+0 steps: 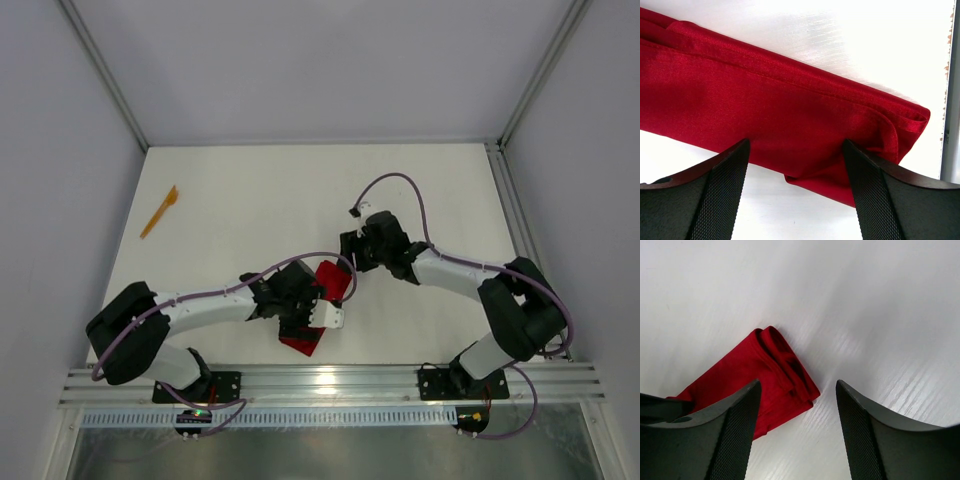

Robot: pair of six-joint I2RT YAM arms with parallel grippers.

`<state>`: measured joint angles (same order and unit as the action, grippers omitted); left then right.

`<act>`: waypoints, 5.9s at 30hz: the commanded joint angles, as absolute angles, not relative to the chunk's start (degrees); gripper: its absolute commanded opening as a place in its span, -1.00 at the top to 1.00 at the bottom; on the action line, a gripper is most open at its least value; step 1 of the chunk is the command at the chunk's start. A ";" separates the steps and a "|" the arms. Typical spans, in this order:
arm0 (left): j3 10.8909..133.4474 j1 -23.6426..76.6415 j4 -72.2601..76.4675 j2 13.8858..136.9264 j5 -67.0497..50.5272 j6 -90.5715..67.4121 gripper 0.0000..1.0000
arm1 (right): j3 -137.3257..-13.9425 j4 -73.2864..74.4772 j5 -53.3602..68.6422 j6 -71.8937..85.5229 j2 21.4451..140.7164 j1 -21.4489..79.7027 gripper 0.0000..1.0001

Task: Fold the napkin into a case and place the utensils inside
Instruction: Fold the 2/3-rectangle-folded napkin, then smooth out the smaller rectangle-folded napkin.

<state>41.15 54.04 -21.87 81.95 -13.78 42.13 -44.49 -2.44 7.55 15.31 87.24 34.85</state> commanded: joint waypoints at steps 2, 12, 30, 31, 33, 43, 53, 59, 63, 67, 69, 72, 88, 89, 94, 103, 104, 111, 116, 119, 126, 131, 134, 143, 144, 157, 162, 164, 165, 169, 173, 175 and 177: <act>41.66 54.23 -23.64 82.44 -13.53 44.82 -0.56 | -49.03 -0.44 8.52 11.78 92.63 34.63 -0.34; 42.10 55.02 -24.26 82.62 -13.89 44.65 -0.57 | -48.52 -4.04 15.99 9.85 98.44 34.63 -0.31; 47.88 55.37 -30.64 81.39 -13.97 42.63 -0.60 | -34.37 -15.02 19.87 22.49 91.50 32.87 0.83; 49.12 55.37 -32.41 81.39 -14.15 42.45 -0.61 | -32.63 -16.33 18.12 23.63 90.28 32.78 0.86; 52.88 55.37 -35.32 81.56 -13.98 40.53 -0.62 | -30.68 -18.53 16.88 27.92 89.13 32.78 0.91; 81.62 49.84 -60.52 83.49 -9.25 31.56 -0.66 | -21.71 -33.83 7.56 43.49 87.10 36.12 0.94; 72.80 34.02 -69.18 70.34 -4.91 26.37 -0.65 | -21.35 -43.50 -1.82 58.00 93.69 37.09 0.94; 67.34 30.85 -66.55 63.46 -6.07 28.74 -0.70 | -27.85 -38.34 -10.53 63.72 96.50 43.66 0.94; 63.73 30.85 -57.33 67.48 -7.20 26.98 -0.64 | -34.35 -34.20 -13.71 63.98 97.99 47.36 0.94; 56.98 31.02 -41.45 68.82 -12.56 28.64 -0.66 | -37.35 -31.38 -12.23 65.82 100.28 48.16 0.94; 55.29 32.07 -37.02 71.17 -12.39 29.44 -0.68 | -37.27 -32.86 -10.73 67.05 102.21 48.16 0.94; 52.04 36.37 -29.55 75.74 -11.17 29.97 -0.86 | -35.42 -34.62 -9.23 68.46 103.01 48.34 0.94; 48.96 42.19 -17.22 85.52 -13.45 27.25 -0.44 | -31.20 -37.97 -5.19 65.74 100.55 48.43 0.94; 48.69 42.36 -17.40 85.43 -12.93 27.59 -0.45 | -31.11 -37.97 -5.27 65.74 100.55 48.43 0.94; 48.78 42.80 -18.36 87.18 -11.86 28.56 -0.41 | -31.11 -38.85 -4.84 65.83 100.90 48.43 0.94; 47.90 43.07 -17.84 87.63 -7.65 29.88 -0.06 | -30.85 -39.90 -4.75 65.74 101.07 48.43 0.94; 47.73 43.07 -17.93 87.63 -7.65 29.97 -0.04 | -30.76 -39.99 -4.75 65.74 100.99 48.43 0.94; 47.28 43.15 -17.49 86.49 -7.65 29.27 0.14 | -30.41 -40.43 -4.57 65.65 100.81 48.43 0.94; 47.29 43.07 -18.45 87.89 -8.08 29.27 0.46 | -30.15 -40.78 -4.57 65.57 100.64 48.34 0.94; 47.20 43.07 -18.63 87.81 -8.79 28.48 0.91 | -30.58 -40.61 -4.13 63.73 100.11 48.34 0.85; 48.34 43.07 -21.09 82.89 -10.46 27.34 1.00 | -31.20 -35.95 -2.99 56.61 94.49 48.34 0.11; 48.69 43.07 -21.18 81.04 -9.23 25.23 1.00 | -28.40 -34.10 -3.78 48.96 87.11 48.43 -0.07; 48.87 43.07 -20.74 80.42 -8.35 24.35 1.00 | -25.41 -35.68 -3.00 45.10 82.71 48.43 -0.08; 51.06 42.98 -22.24 80.42 -7.21 22.24 1.00 | -21.26 -52.29 4.30 38.51 83.05 50.62 0.78; 51.41 42.89 -22.50 80.42 -7.21 22.06 1.00 | -21.70 -53.51 6.22 37.89 84.01 51.41 0.84; 53.26 42.01 -25.14 78.66 -11.33 19.95 1.00 | -24.25 -64.00 -2.52 50.18 101.34 52.91 0.94; 52.91 42.01 -25.57 78.05 -15.46 20.30 1.00 | -26.98 -57.67 -3.78 52.55 102.83 52.65 0.94; 52.82 42.01 -25.84 78.05 -17.83 20.48 1.00 | -28.12 -54.68 -3.78 54.83 103.62 52.47 0.94; 52.65 42.01 -26.10 77.87 -18.54 20.57 1.00 | -28.12 -54.32 -3.87 55.71 104.06 52.38 0.94; 52.21 42.10 -26.54 76.82 -21.70 20.92 1.00 | -29.79 -44.78 -4.92 60.46 105.20 51.68 0.94; 52.47 42.01 -26.63 76.29 -21.54 21.01 1.00 | -29.01 -45.00 -5.45 62.93 104.68 51.24 0.94; 52.65 42.01 -26.46 76.64 -19.87 20.83 1.00 | -29.96 -44.74 -4.58 60.66 103.54 51.33 0.94; 52.74 42.01 -26.37 77.08 -19.25 21.00 1.00 | -31.54 -41.32 -3.70 57.32 100.73 51.42 0.94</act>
